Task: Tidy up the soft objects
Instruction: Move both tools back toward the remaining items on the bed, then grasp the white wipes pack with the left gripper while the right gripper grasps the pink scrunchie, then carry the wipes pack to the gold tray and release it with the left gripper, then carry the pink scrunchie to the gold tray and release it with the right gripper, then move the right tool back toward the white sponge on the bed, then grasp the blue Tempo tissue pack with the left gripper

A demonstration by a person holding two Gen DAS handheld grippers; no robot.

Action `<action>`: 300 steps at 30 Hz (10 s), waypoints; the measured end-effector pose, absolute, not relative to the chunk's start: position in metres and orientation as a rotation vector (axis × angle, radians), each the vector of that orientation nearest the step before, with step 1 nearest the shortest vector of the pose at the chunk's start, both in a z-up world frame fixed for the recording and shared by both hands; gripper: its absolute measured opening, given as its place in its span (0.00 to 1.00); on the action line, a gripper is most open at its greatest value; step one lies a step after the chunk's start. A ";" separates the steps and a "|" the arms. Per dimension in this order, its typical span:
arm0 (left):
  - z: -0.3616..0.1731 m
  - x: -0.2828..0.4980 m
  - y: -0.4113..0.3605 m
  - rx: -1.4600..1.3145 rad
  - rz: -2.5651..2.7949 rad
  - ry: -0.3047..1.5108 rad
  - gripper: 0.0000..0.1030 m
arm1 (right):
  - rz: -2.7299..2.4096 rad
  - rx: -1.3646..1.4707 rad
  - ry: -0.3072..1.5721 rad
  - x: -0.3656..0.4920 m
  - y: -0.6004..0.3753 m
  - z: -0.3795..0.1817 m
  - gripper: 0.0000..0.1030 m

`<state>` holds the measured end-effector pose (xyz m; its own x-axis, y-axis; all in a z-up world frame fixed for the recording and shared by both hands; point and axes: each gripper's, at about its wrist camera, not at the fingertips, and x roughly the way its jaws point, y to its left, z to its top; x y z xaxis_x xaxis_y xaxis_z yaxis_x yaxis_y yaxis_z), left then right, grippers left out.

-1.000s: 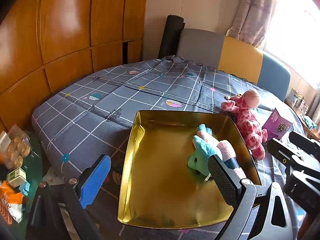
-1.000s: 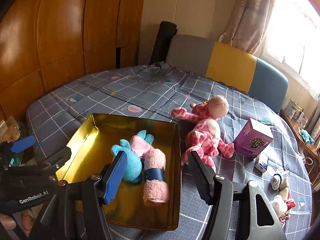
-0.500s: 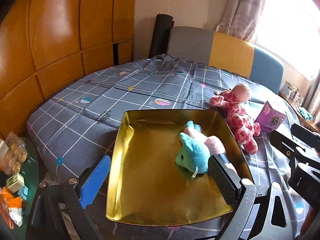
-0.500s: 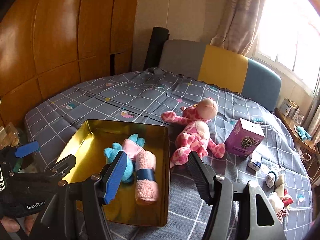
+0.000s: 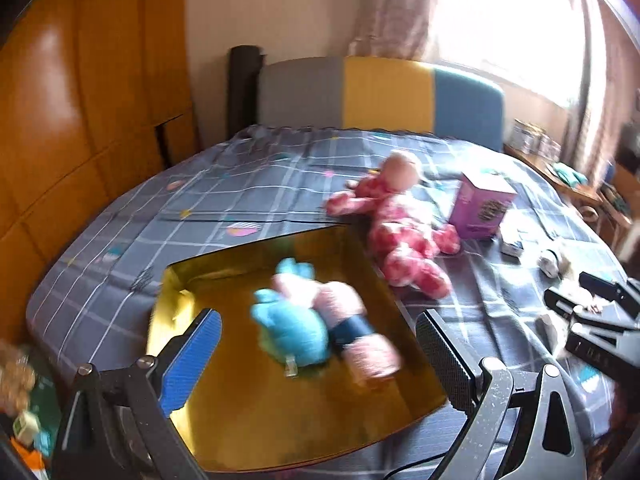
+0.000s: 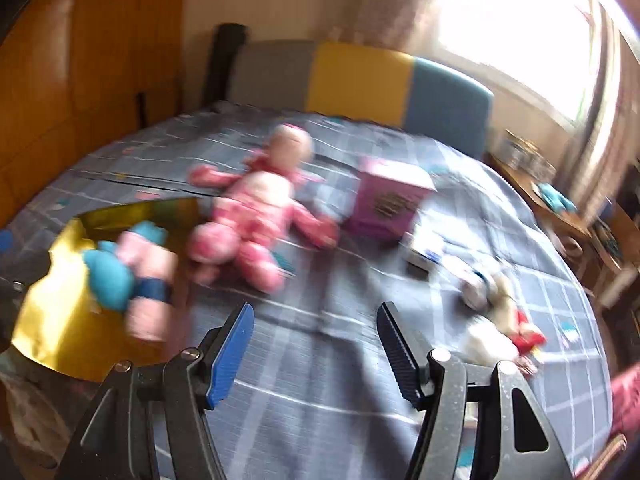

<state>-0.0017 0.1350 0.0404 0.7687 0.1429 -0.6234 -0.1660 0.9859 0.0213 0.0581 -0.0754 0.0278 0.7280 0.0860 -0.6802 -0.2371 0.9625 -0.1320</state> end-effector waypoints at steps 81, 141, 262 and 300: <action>-0.093 0.101 -0.066 0.080 -0.394 1.003 0.59 | -0.260 0.383 1.097 0.130 -0.344 -0.053 0.56; 0.022 0.032 0.161 -0.274 0.050 0.725 0.56 | -0.234 -0.016 1.112 0.143 -0.302 -0.075 0.18; 0.031 -0.006 0.146 -0.087 0.148 0.688 1.00 | 0.409 -0.125 0.875 0.087 -0.084 -0.006 0.38; -0.007 0.201 -0.098 0.136 -0.238 0.865 1.00 | -0.160 0.368 0.840 0.128 -0.351 -0.015 0.40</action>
<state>0.2014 -0.0980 -0.0072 0.6242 -0.1520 -0.7664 0.2618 0.9649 0.0219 0.1281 -0.3514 -0.0148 0.6600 0.0055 -0.7512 0.2816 0.9253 0.2541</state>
